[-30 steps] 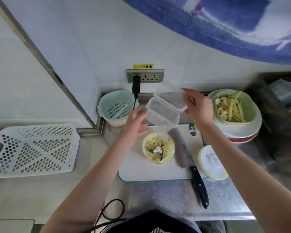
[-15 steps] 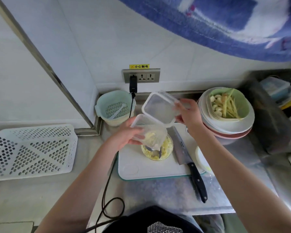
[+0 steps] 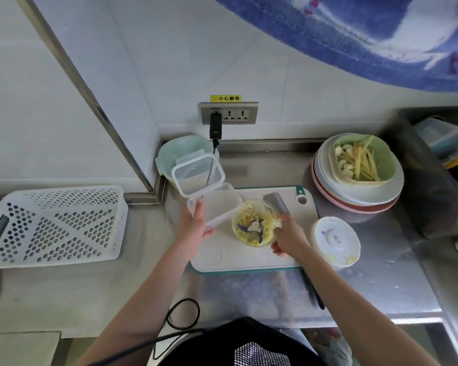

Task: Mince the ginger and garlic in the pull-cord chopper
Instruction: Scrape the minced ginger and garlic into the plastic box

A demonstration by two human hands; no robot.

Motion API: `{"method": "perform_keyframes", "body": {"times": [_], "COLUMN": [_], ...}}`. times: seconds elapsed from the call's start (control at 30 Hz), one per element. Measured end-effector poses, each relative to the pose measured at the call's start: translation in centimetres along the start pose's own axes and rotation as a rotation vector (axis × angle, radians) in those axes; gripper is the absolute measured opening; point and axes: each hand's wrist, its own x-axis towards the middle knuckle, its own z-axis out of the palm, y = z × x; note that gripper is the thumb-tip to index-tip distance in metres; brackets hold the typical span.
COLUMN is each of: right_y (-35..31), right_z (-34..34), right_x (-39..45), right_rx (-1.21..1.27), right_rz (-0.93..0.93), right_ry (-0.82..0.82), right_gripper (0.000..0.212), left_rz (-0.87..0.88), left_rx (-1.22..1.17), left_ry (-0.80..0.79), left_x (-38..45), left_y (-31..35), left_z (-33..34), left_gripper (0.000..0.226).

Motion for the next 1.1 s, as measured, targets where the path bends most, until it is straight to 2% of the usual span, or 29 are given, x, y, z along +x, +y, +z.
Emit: {"method": "perform_keyframes", "body": {"times": [0.1,0.2,0.27,0.4,0.53,0.57,0.63,0.7,0.73,0.77,0.83,0.9,0.97,1.1], "right_y": [1.2,2.1,2.7,4.0,4.8,4.7,4.2,3.2,2.6,1.9,0.5,-0.5,-1.2,-2.8], "right_z": [-0.6,-0.9,-1.1,-1.9,-3.1,-3.4,-3.9,-4.1,-3.9,-3.8,-3.3,-3.0,-2.6,-2.0], "right_x": [-1.1,-2.2,-2.7,-3.6,-4.6,-4.9,-5.3,-5.7,-5.8,-6.0,-6.1,-5.7,-5.1,-4.8], "right_rx": [0.019,0.044,0.088,0.126,0.168,0.185,0.223,0.241,0.246,0.251,0.258,0.256,0.229,-0.226], "right_rz": [-0.005,0.018,0.023,-0.031,-0.077,-0.089,-0.120,-0.165,-0.193,-0.222,-0.264,-0.265,-0.272,-0.536], "right_ry": [0.007,-0.021,-0.019,0.081,0.202,0.220,0.225,0.193,0.167,0.137,0.071,0.029,0.040,0.300], "right_gripper": [0.042,0.039,0.037,0.028,0.022,0.022,0.021,0.020,0.020,0.020,0.020,0.021,0.024,0.034], "left_rz": [0.018,-0.046,-0.110,-0.170,-0.174,-0.118,0.146,0.415,0.473,0.452,0.245,0.100,0.080,-0.027], "left_rx": [0.025,0.126,0.247,0.307,0.312,0.391,0.587,0.599,0.536,0.456,0.334,0.320,0.281,0.091], "left_ry": [0.043,0.069,0.016,-0.079,0.009,0.065,0.186,0.164,0.088,-0.018,-0.234,-0.348,-0.342,-0.241], "left_x": [-0.1,-0.8,-1.0,-1.6,-2.3,-2.8,-4.2,-5.7,-5.8,-5.9,-5.5,-4.9,-4.3,-4.0], "left_y": [-1.2,-2.2,-3.2,-4.3,-3.9,-3.7,-3.1,-2.0,-1.5,-0.8,0.7,1.7,2.0,2.5], "left_z": [0.0,0.5,1.0,2.6,2.7,2.4,1.8,1.7,1.9,2.3,3.3,3.8,3.7,3.1], "left_gripper": [0.053,0.052,0.057,0.032,0.043,0.048,0.043,0.035,0.037,0.040,0.051,0.058,0.050,0.052]}}
